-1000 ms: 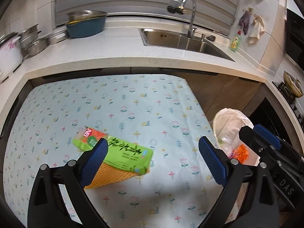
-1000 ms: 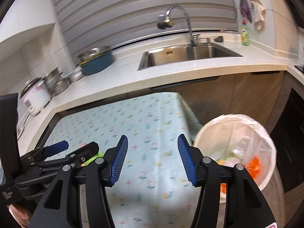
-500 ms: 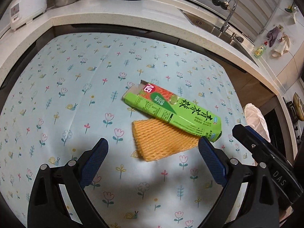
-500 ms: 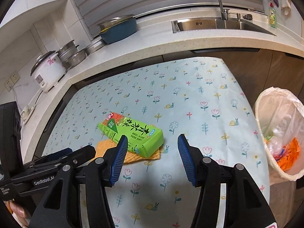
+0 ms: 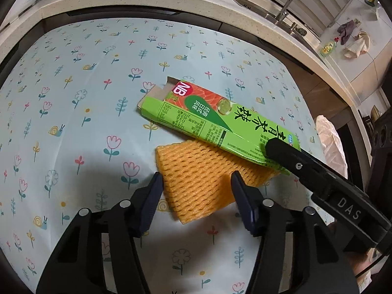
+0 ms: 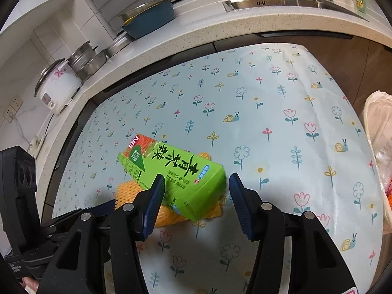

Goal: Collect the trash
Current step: 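Grasp the orange foam sleeve with the left tool while the right tool grasps the green NB tea carton, then carry the foam sleeve and green carton over the bin and open both tools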

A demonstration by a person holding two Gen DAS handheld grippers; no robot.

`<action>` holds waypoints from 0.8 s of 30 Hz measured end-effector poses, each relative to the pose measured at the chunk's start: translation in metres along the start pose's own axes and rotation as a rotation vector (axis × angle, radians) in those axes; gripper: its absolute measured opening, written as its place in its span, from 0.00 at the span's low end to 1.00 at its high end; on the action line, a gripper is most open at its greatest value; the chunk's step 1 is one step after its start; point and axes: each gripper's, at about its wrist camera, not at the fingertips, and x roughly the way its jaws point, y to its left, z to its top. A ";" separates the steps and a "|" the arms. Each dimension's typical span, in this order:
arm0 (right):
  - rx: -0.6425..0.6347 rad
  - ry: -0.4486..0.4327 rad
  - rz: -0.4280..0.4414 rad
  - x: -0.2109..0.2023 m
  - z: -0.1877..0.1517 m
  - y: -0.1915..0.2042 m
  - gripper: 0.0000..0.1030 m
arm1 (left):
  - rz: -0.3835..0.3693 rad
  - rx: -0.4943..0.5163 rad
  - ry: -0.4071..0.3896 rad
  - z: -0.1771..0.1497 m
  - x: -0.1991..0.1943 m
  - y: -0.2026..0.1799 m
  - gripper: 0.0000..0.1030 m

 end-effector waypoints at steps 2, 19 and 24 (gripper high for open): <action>-0.003 0.015 0.009 0.007 0.000 0.000 0.53 | 0.001 0.019 0.003 0.000 0.001 -0.001 0.37; 0.021 -0.166 -0.028 -0.050 0.005 -0.018 0.33 | 0.037 0.128 -0.065 0.008 -0.020 -0.040 0.10; 0.034 -0.248 -0.091 -0.088 0.011 -0.039 0.33 | 0.025 0.177 -0.091 0.009 -0.030 -0.071 0.10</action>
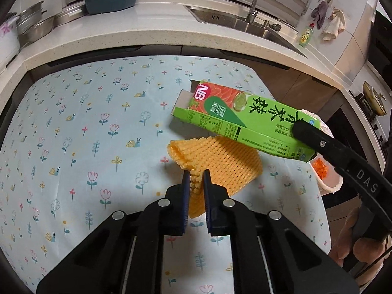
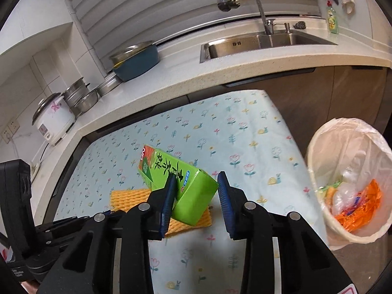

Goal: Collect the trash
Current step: 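Carry the foam sleeve and green carton over the bin and open both tools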

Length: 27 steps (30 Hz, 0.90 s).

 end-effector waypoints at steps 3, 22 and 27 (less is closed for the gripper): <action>0.025 -0.046 -0.035 -0.021 0.009 -0.022 0.32 | -0.007 0.035 -0.013 0.004 -0.004 -0.021 0.10; 0.184 -0.172 -0.260 -0.118 0.016 -0.179 0.31 | -0.117 0.215 -0.057 0.029 -0.004 -0.167 0.10; 0.220 -0.174 -0.297 -0.127 0.010 -0.210 0.29 | -0.132 0.246 -0.053 0.032 0.004 -0.194 0.10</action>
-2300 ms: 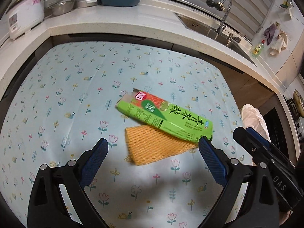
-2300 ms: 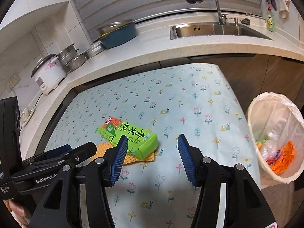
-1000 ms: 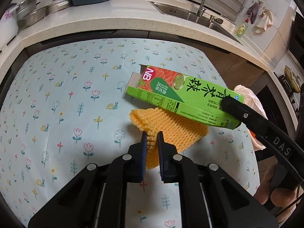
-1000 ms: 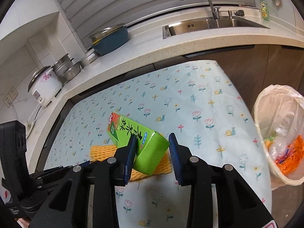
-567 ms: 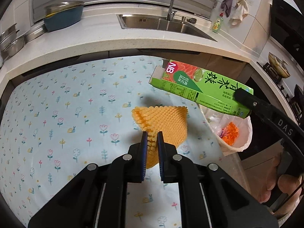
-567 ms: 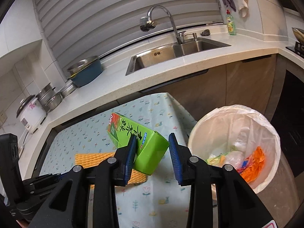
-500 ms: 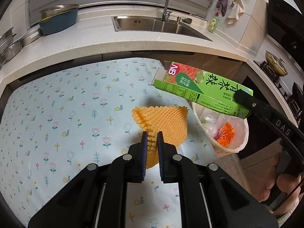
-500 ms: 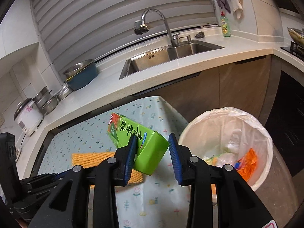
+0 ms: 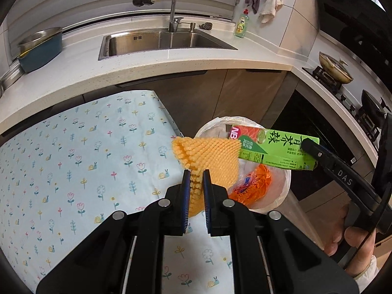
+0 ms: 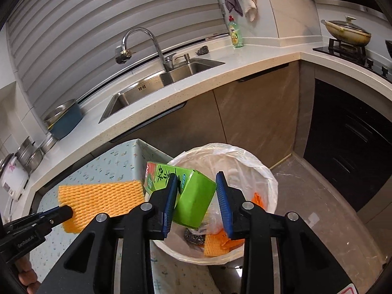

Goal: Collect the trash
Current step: 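Carry the foam sleeve and green carton over the bin and open both tools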

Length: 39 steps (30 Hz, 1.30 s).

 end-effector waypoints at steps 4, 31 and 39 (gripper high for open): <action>0.019 0.003 -0.019 0.001 -0.001 -0.018 0.29 | -0.018 0.023 0.016 0.008 0.015 -0.018 0.10; 0.019 0.032 -0.021 0.030 0.009 -0.040 0.25 | 0.017 0.070 0.016 0.029 0.051 -0.057 0.44; -0.034 0.030 0.037 0.032 0.012 -0.009 0.25 | 0.065 0.056 -0.031 0.028 0.039 -0.047 0.60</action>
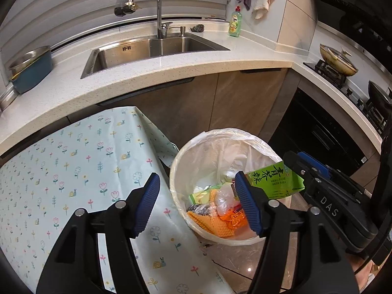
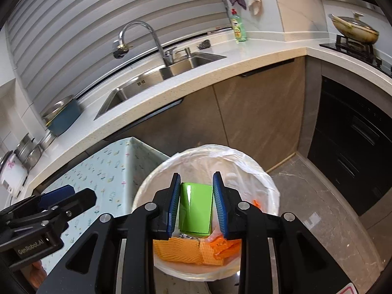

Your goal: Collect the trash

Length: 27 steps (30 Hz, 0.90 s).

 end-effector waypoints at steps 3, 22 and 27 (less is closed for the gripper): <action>-0.025 0.003 0.015 0.002 0.003 0.013 0.25 | 0.018 -0.018 -0.018 0.000 -0.006 0.007 0.69; -0.162 0.004 0.008 -0.031 -0.009 0.057 0.68 | 0.150 -0.109 -0.084 -0.016 -0.043 0.046 0.88; -0.220 0.011 -0.005 -0.048 -0.020 0.067 0.78 | 0.192 -0.113 -0.095 -0.028 -0.056 0.048 0.90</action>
